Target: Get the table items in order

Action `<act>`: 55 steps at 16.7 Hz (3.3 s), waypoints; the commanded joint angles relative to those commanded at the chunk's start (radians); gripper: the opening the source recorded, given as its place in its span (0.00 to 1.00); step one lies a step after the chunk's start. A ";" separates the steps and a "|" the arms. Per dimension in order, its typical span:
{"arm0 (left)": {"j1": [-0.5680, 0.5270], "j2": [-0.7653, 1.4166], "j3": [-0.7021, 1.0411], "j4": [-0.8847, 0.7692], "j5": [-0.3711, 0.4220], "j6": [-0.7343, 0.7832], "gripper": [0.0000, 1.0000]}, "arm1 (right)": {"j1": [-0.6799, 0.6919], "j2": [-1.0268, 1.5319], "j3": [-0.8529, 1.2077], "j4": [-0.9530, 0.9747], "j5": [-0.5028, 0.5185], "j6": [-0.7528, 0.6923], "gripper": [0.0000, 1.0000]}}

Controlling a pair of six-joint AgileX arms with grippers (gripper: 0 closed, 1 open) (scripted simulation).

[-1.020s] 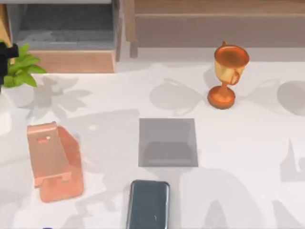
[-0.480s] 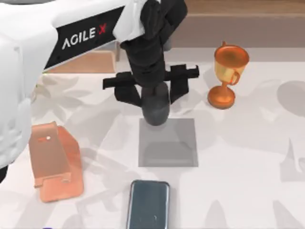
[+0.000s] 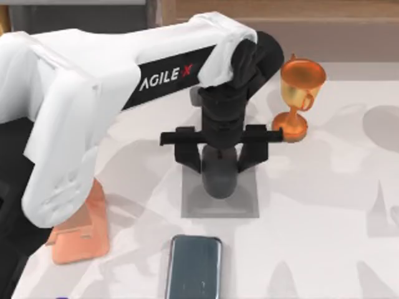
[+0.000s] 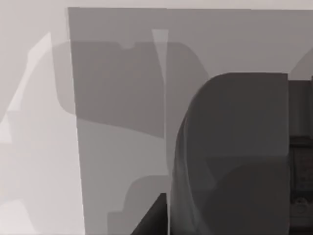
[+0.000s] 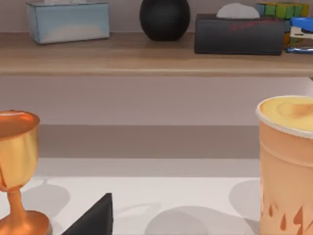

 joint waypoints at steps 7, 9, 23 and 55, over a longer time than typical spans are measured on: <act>0.001 0.007 -0.022 0.029 0.001 0.001 0.00 | 0.000 0.000 0.000 0.000 0.000 0.000 1.00; 0.000 0.008 -0.026 0.034 0.000 0.000 0.00 | 0.000 0.000 0.000 0.000 0.000 0.000 1.00; 0.000 0.008 -0.026 0.034 0.000 0.000 0.90 | 0.000 0.000 0.000 0.000 0.000 0.000 1.00; -0.264 -0.603 -0.774 0.160 -0.019 -0.197 1.00 | 0.000 0.000 0.000 0.000 0.000 0.000 1.00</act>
